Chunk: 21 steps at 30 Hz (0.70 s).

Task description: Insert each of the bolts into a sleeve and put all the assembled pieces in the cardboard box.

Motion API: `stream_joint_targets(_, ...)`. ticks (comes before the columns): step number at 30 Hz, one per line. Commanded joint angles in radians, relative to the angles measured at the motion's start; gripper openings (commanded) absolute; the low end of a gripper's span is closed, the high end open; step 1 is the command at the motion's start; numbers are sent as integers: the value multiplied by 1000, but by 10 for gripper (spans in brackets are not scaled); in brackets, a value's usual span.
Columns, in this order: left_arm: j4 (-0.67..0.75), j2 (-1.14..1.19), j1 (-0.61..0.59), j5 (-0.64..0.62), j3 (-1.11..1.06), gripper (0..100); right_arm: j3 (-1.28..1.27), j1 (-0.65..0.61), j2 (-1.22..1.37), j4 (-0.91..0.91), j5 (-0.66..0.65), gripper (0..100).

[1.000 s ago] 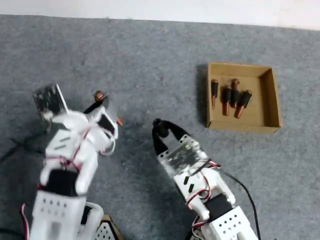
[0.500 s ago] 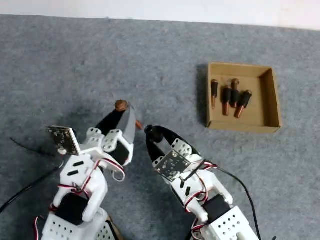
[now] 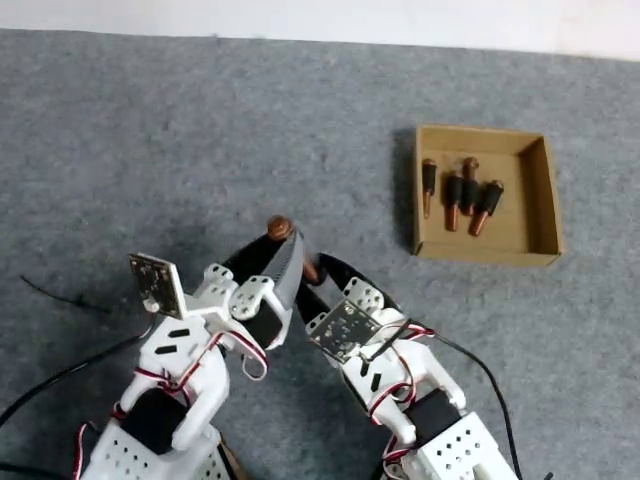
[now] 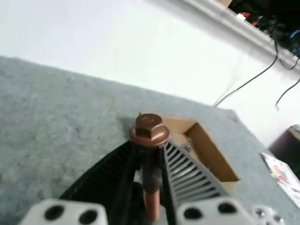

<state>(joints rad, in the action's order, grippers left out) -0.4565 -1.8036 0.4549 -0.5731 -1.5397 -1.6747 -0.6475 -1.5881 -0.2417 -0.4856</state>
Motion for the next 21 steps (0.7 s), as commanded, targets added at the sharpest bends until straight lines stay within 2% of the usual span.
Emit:
stream_joint_targets(1,21,-15,-2,5,2,6,-156,2,-16,2,-12,6)
stream_joint_targets(7,94,-16,-5,6,61,6,-156,15,-16,7,-9,6)
stream_joint_targets(16,170,-15,-97,6,18,6,-156,15,-16,7,-8,6)
stream_joint_targets(21,172,-16,-102,6,-5,6,-156,15,-16,7,-8,6)
